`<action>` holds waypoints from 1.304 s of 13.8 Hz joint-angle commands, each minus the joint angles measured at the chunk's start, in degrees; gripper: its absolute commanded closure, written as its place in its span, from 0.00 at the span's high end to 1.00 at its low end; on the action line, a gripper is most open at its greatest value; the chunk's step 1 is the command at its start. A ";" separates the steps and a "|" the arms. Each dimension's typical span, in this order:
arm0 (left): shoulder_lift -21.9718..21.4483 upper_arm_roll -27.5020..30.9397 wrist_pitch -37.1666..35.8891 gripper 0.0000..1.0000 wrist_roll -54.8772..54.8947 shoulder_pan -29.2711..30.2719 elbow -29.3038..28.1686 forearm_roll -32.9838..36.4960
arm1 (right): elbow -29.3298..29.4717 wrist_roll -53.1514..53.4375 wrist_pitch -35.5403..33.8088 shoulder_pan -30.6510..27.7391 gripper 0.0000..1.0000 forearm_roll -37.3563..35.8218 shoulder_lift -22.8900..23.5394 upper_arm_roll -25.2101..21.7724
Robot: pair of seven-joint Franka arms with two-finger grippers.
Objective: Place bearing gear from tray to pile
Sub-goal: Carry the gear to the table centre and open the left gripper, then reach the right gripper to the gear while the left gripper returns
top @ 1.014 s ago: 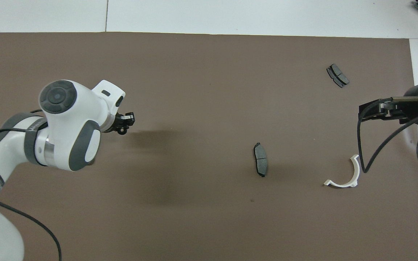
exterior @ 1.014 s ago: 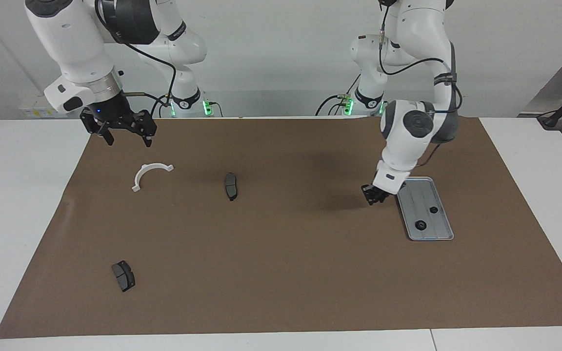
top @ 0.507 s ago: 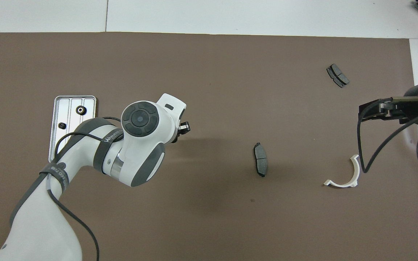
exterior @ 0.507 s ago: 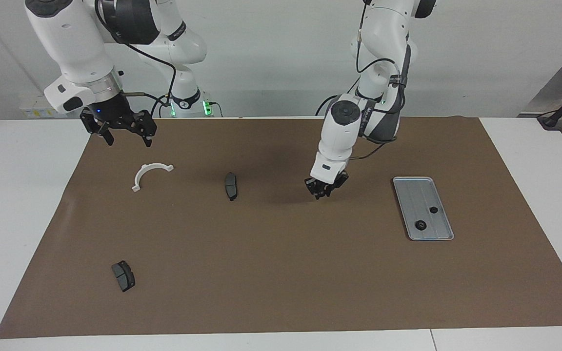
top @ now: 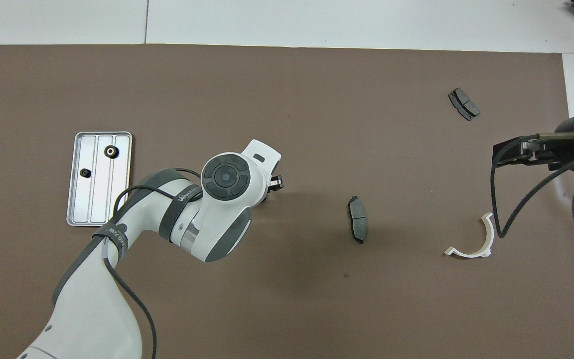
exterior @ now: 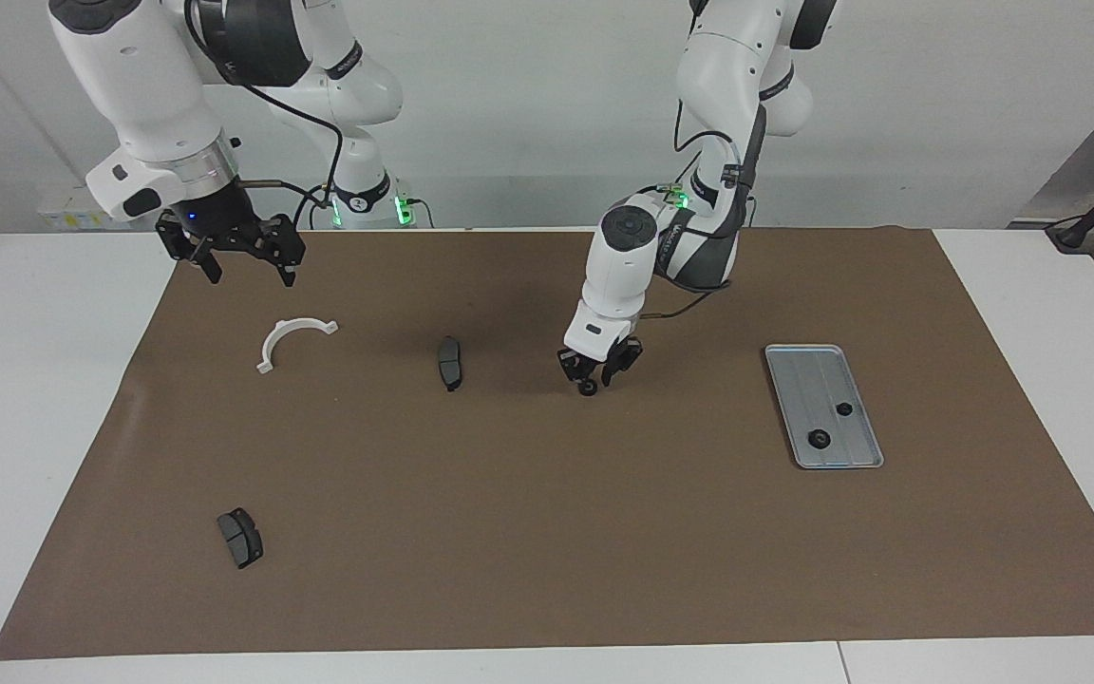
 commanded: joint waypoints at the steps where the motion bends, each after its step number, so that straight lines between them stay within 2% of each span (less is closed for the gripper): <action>1: -0.61 0.54 -5.78 0.97 -0.05 4.02 3.94 0.94 | -1.04 -1.03 0.60 -0.41 1.00 0.17 -0.76 0.18; 3: -1.14 0.54 -7.56 0.96 4.49 10.69 5.36 1.38 | -1.04 -1.46 -1.41 -0.41 1.00 0.17 -0.94 0.18; 5: -1.23 0.46 -7.47 0.96 14.06 17.81 5.27 1.38 | -1.04 -1.64 -1.07 0.64 1.00 0.09 -0.94 0.53; 9: -1.23 0.37 -6.33 0.96 33.32 29.34 3.78 1.20 | -2.27 1.94 4.54 7.99 1.00 -0.18 -0.42 0.53; 13: -1.14 0.37 0.94 0.95 40.37 33.92 -0.60 1.20 | -2.27 17.66 9.64 17.14 1.00 -0.71 4.84 0.53; 15: -0.61 0.37 6.56 0.90 40.74 34.19 -3.42 1.12 | -2.01 25.66 14.90 21.36 1.00 -0.88 9.32 0.53; 18: -0.26 0.37 7.73 0.79 40.47 34.10 -3.69 1.03 | -1.66 34.37 22.20 26.55 1.00 -0.97 14.96 0.53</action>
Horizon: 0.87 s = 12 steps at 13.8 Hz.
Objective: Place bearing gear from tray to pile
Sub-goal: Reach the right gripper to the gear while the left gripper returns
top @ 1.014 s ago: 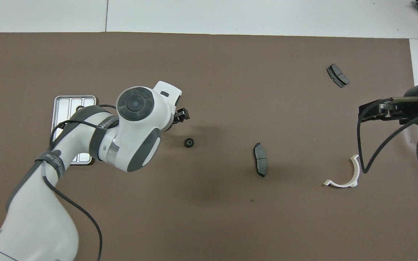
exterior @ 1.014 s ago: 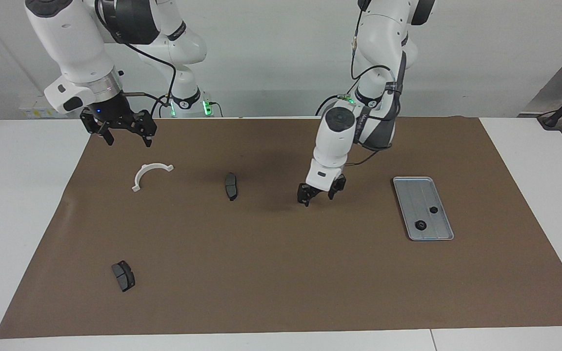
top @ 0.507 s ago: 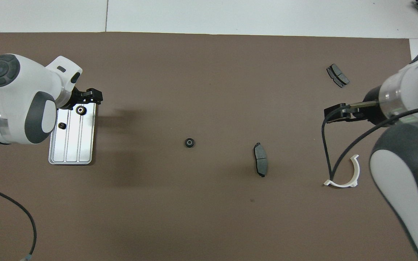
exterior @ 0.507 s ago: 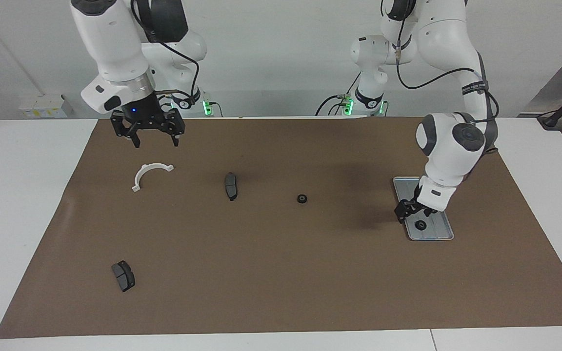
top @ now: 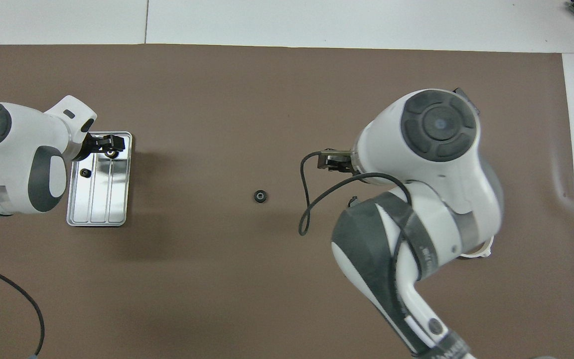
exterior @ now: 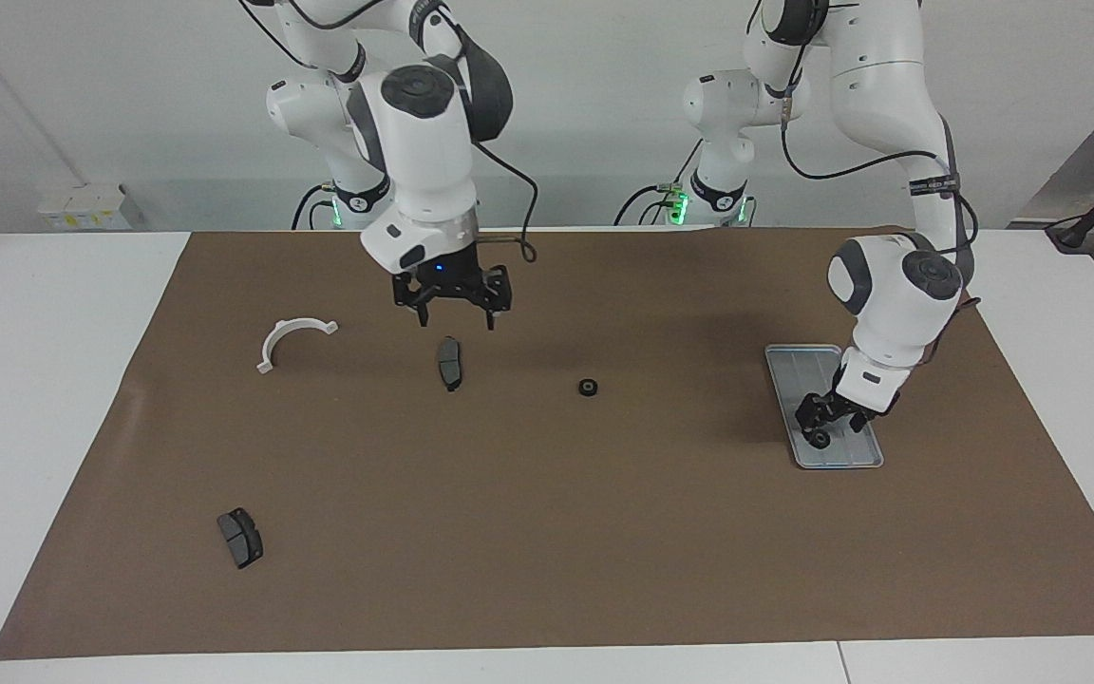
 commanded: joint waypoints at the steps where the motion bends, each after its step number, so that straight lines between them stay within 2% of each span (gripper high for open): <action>1: -0.30 -0.42 2.17 0.76 0.33 0.50 -0.87 0.38 | 0.83 5.00 4.33 2.84 1.00 -0.90 4.13 -0.24; 6: 1.46 -0.42 6.21 0.69 0.15 0.58 -0.87 0.29 | 0.92 8.95 10.31 8.46 1.00 -1.34 10.80 -0.33; 8: 1.81 -0.42 6.31 0.65 0.15 0.58 -0.95 0.29 | 1.36 14.47 12.16 10.76 1.00 -6.15 14.41 -0.24; 10: 1.81 -0.42 6.31 0.55 0.15 0.50 -1.13 0.29 | 1.27 15.64 13.92 11.03 1.00 -6.52 16.17 -0.24; 12: 1.81 -0.42 6.22 0.37 0.15 0.50 -1.39 0.29 | 1.27 15.55 18.12 12.68 1.00 -6.44 18.81 -0.15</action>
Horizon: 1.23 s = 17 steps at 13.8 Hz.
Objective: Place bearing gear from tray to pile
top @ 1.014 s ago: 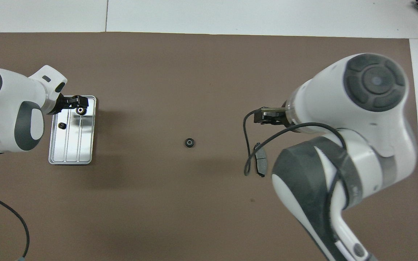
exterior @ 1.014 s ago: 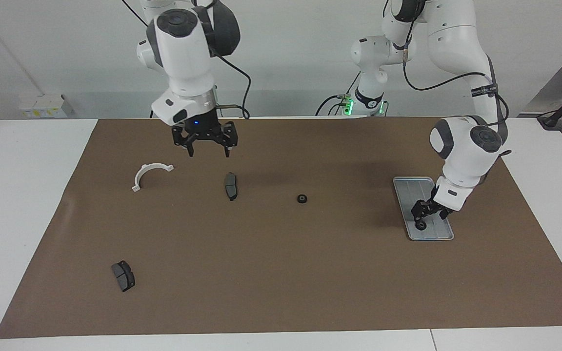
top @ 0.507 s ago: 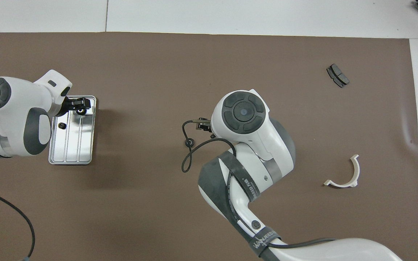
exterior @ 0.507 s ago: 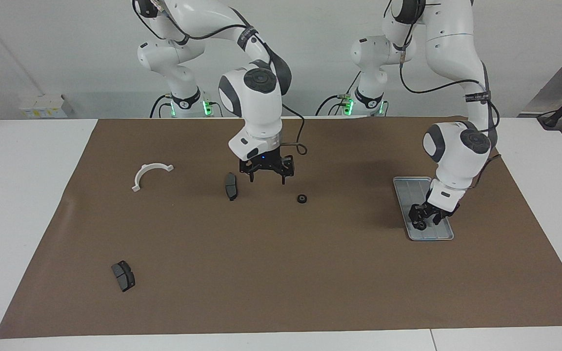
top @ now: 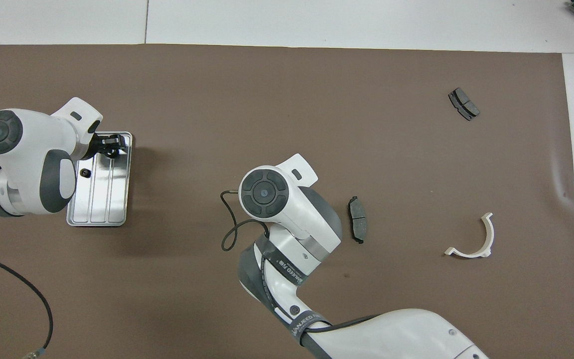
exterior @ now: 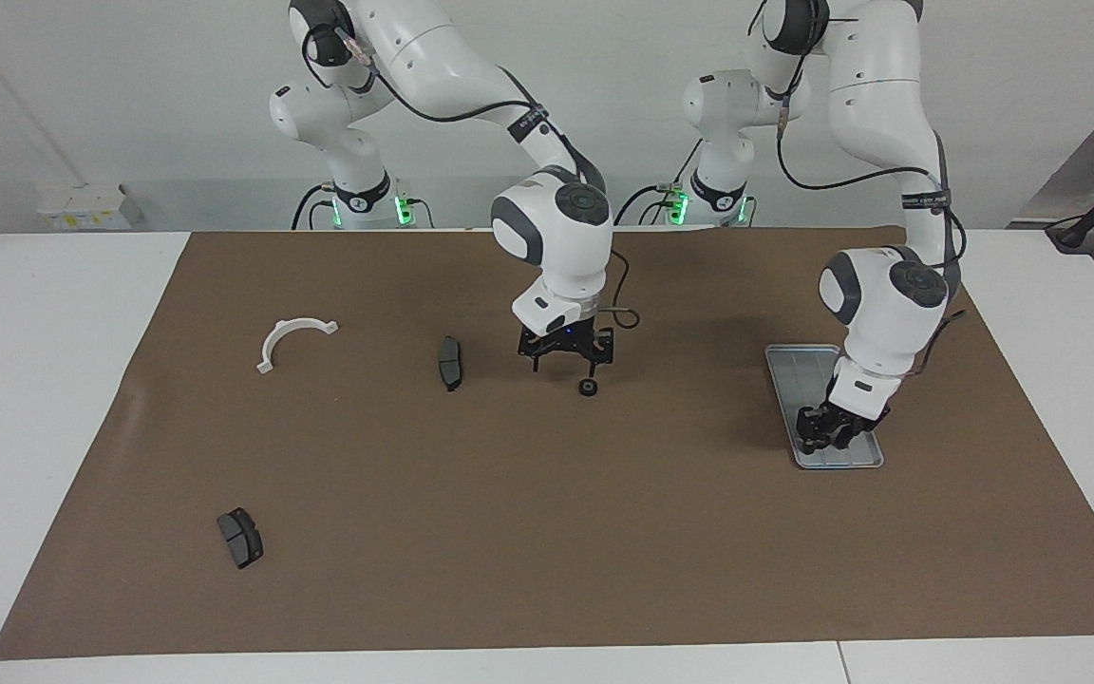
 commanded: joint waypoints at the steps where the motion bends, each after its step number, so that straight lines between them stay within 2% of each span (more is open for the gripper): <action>1: -0.22 -0.31 1.30 0.30 0.16 0.49 -1.27 0.30 | 1.13 0.75 4.92 1.27 0.97 -0.47 2.93 -0.10; 3: -0.22 -0.31 1.04 0.19 0.16 0.58 -1.18 0.30 | 1.13 0.66 6.34 0.92 0.91 -0.29 3.20 -0.01; 5: -0.22 -0.31 0.43 0.12 0.07 0.49 -0.57 0.30 | 0.61 0.48 7.40 1.10 0.89 0.32 3.28 0.07; 6: -0.22 -0.31 -0.27 0.07 -0.01 0.40 0.13 0.30 | 0.34 0.31 7.84 1.01 0.85 0.33 3.37 0.07; 11: 0.93 -0.31 -13.26 0.06 -0.63 -0.38 10.84 -0.40 | -0.36 -0.05 12.24 0.92 0.73 0.41 4.60 0.16; 12: 0.93 -0.31 -14.77 0.06 -1.59 -0.56 12.34 -1.71 | -0.45 -0.05 12.32 0.92 0.68 0.41 4.60 0.16; 13: 0.84 -0.40 -14.95 0.06 -2.64 -1.00 12.53 -2.85 | -0.36 -0.05 11.98 0.92 0.57 0.33 4.60 0.16; 14: 0.75 -0.31 -15.04 0.06 -3.96 -1.87 12.61 -3.04 | 0.07 -0.05 11.45 1.44 0.40 0.33 4.43 0.16; 15: 0.66 -0.31 -15.04 0.06 -6.23 -3.19 12.53 -3.04 | 0.68 -0.05 10.40 1.36 0.13 0.33 4.43 0.16; 16: 0.58 -0.31 -15.04 0.06 -8.95 -4.33 12.53 -3.04 | 0.95 -0.05 10.13 1.28 0.00 0.24 4.34 0.16; 17: 0.58 -0.31 -14.70 0.06 -11.94 -5.56 12.27 -3.04 | 1.13 -0.22 10.21 1.01 0.00 0.24 4.25 0.08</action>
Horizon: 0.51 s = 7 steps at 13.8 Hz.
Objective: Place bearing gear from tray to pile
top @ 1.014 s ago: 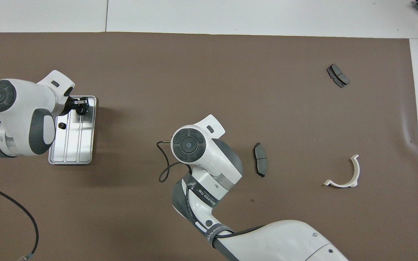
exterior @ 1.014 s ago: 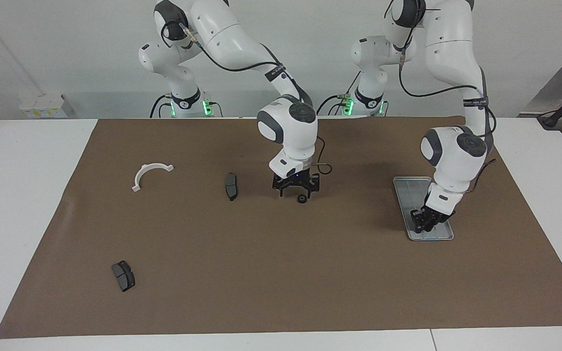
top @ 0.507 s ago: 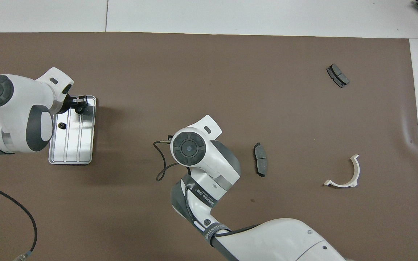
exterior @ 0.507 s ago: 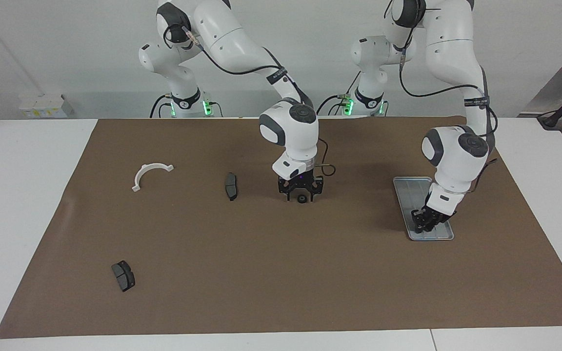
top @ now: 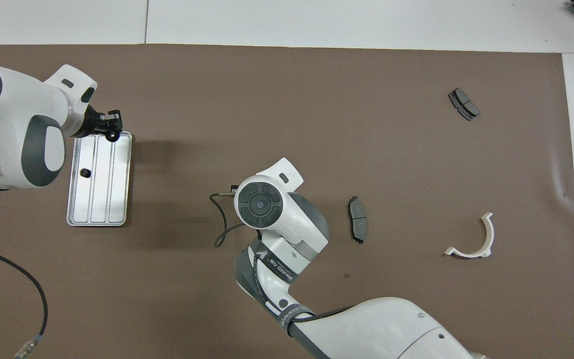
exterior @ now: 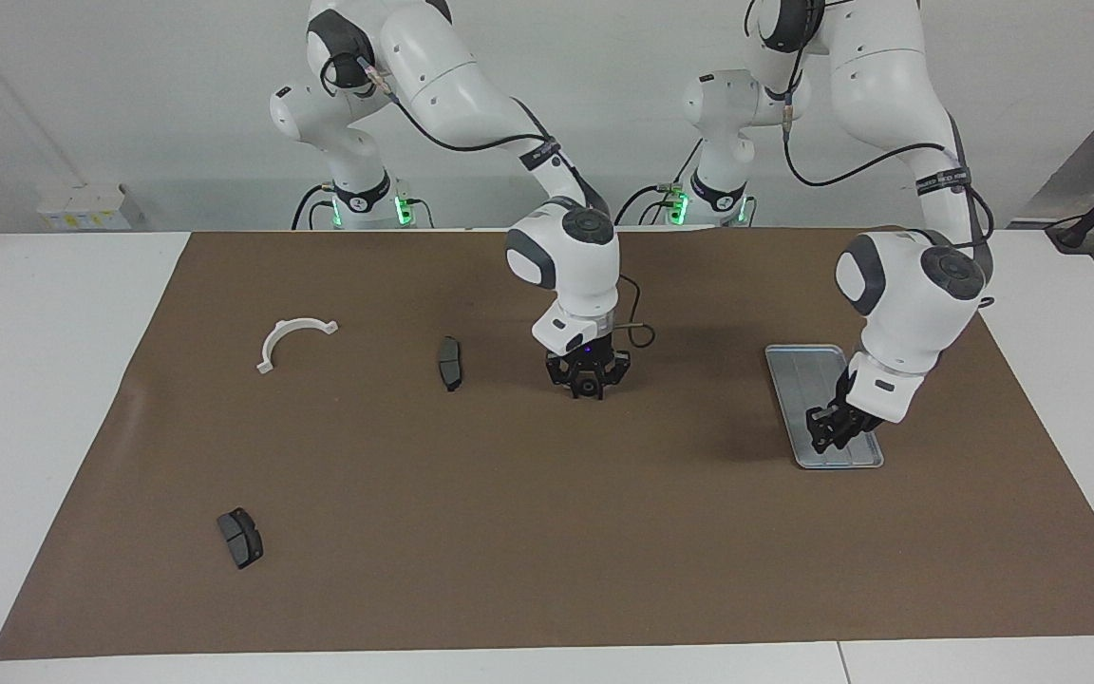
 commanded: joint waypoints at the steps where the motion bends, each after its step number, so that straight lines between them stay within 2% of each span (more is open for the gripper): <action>1: 0.49 0.57 -0.10 0.07 -7.72 -4.14 0.55 -0.56 | 0.60 -0.83 -0.74 -0.60 0.00 0.34 -0.34 0.15; 4: 0.40 0.65 0.34 0.08 -16.07 -9.84 0.45 -0.56 | -2.29 -3.19 -4.94 -4.11 0.00 0.52 -6.47 0.24; 7: 0.22 0.66 1.48 0.08 -24.86 -16.61 0.02 -0.38 | -11.94 -9.17 -5.57 -9.46 0.00 0.61 -15.88 0.24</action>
